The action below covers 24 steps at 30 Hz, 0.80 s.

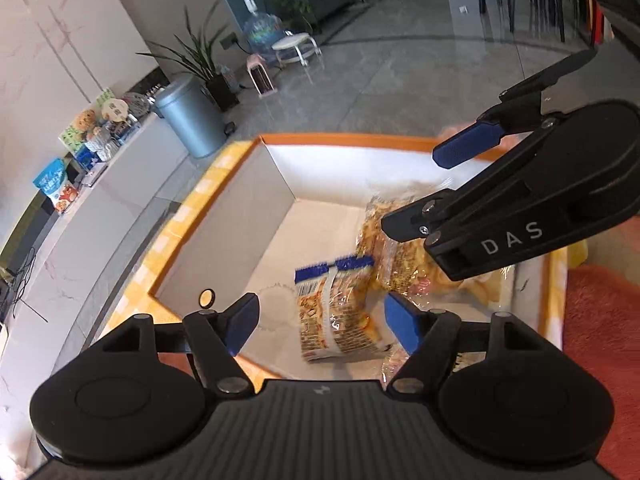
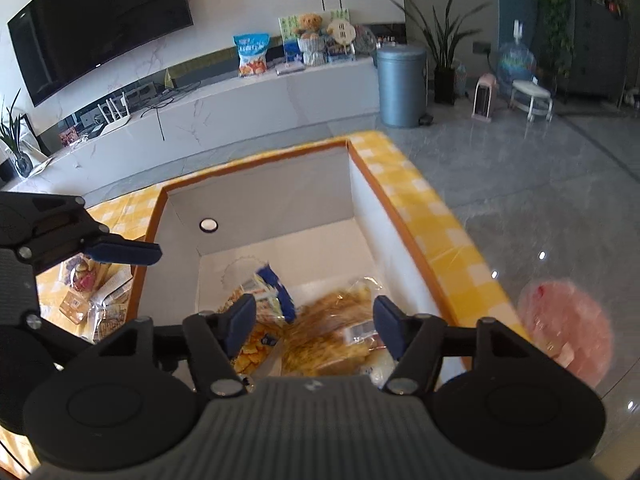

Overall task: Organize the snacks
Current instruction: 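Withdraw both grippers from the box back over the table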

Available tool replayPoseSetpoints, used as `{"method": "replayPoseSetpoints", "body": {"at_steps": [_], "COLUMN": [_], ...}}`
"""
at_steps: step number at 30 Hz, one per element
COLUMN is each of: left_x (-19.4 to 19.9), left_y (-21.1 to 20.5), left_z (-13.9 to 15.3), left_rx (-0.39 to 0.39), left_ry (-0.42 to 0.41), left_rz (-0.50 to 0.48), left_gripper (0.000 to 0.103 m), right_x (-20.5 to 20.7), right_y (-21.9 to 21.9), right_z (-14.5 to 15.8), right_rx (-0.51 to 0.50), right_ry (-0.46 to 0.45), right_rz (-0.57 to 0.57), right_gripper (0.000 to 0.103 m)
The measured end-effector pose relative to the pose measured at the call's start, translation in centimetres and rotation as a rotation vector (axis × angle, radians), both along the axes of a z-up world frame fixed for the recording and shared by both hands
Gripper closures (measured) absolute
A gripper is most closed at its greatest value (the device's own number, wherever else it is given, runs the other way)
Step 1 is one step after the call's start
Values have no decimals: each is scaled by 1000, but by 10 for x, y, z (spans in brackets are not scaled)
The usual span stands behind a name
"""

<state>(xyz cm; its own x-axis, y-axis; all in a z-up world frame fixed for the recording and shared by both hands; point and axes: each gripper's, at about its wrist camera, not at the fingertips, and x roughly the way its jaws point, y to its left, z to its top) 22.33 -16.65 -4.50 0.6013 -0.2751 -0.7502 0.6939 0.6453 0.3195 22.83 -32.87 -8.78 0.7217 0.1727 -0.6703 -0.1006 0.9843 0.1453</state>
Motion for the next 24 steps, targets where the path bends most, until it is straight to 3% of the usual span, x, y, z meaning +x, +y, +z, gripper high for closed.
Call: {"method": "replayPoseSetpoints", "body": {"at_steps": [6,12,17,24], "left_x": [-30,-68,-96,-122], "left_y": [22,56,86,137], "left_z": [22,40,43,38], "left_rx": [-103,-211,-228,-274], "left_ry": [-53,-121,-165,-185], "left_rz": [79,237,371,582], "left_gripper": [16,13,12,12], "right_x": [-33,-78,-113,-147], "right_y": [12,31,57,98], "right_z": [20,35,40,32], "right_rx": [-72,-107,-56,-4], "right_ry": [-107,-220,-277,-278], "right_rz": [37,78,149,185], "right_gripper": [35,29,29,29]}}
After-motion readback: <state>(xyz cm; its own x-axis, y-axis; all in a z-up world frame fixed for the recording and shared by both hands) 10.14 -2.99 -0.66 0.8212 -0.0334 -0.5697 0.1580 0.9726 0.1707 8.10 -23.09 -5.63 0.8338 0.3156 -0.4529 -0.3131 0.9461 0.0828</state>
